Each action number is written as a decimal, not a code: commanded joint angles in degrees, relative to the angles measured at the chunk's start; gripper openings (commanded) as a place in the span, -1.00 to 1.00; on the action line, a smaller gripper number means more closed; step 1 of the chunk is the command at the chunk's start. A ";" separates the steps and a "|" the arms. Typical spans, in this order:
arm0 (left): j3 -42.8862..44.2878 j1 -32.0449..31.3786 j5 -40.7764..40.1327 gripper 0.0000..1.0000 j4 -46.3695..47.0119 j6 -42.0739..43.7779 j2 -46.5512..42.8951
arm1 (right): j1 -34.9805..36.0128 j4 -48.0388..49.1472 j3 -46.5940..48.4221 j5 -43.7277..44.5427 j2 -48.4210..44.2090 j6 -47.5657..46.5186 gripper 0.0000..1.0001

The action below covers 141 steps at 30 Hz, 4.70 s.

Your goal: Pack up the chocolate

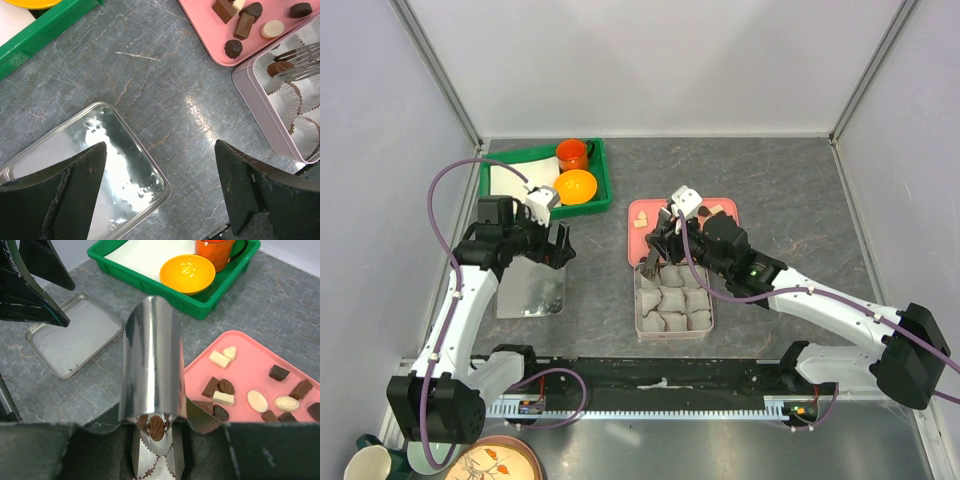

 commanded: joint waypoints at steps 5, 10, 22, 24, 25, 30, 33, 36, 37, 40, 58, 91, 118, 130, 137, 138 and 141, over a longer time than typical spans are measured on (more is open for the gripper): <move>-0.11 0.39 -0.42 0.90 0.86 2.31 -1.26 | 0.41 4.11 0.68 -1.97 -0.59 0.99 -0.27; -0.11 0.39 -0.42 0.90 0.77 2.39 -1.70 | 0.41 3.93 0.50 -1.81 -1.12 0.99 -0.21; -0.11 0.39 -0.51 0.90 0.77 2.04 -2.23 | 0.32 4.81 0.06 -1.72 -2.26 1.43 -0.16; -0.11 0.39 -0.42 0.90 0.60 2.13 -2.41 | 0.41 4.98 0.06 -1.55 -2.35 1.43 -0.15; -0.11 0.39 -0.51 0.90 0.60 2.31 -2.40 | 0.49 5.07 0.06 -1.63 -2.53 1.43 -0.16; -0.20 0.39 -0.42 0.90 0.51 2.22 -2.76 | 0.41 5.69 1.73 0.65 -3.23 -0.33 -0.30; -0.02 0.39 -0.51 0.90 0.42 2.22 -2.58 | 0.41 4.81 5.07 2.76 -2.01 -2.61 -0.34; 0.24 0.39 -0.51 0.90 0.51 2.04 -2.67 | -0.03 5.16 8.14 4.78 0.72 -5.06 -0.35; 0.15 0.39 -0.60 0.90 0.42 2.04 -2.76 | -0.29 5.25 9.11 4.78 2.55 -5.42 -0.34; 0.15 0.39 -0.86 0.90 0.51 2.22 -2.93 | -2.14 6.65 12.19 3.82 6.68 -5.87 -0.34; 1.12 0.39 -1.21 0.91 0.24 3.01 -1.97 | -11.19 15.18 21.07 -2.69 27.53 -3.93 -0.29; 1.56 0.39 -0.86 0.91 -0.19 3.71 -1.08 | -11.72 19.40 20.46 -0.66 33.24 -2.00 0.12; 0.59 0.39 -0.78 0.90 0.33 3.63 -1.09 | -11.20 22.12 5.96 -5.85 31.84 3.27 -0.13; 0.24 0.39 -0.42 0.90 0.33 3.54 -1.35 | -10.84 25.02 2.35 -5.06 32.02 3.80 -0.49; 0.15 0.39 -0.33 0.89 -0.02 3.45 -1.44 | -10.84 23.62 4.63 -2.78 26.32 1.35 -0.62; 0.15 0.39 -0.42 0.89 0.07 3.54 -1.61 | -10.84 22.66 5.59 -2.78 25.43 0.91 -0.62; 0.15 0.39 -0.33 0.89 -0.02 3.54 -1.61 | -10.84 21.25 7.00 -2.51 21.65 -0.42 -0.65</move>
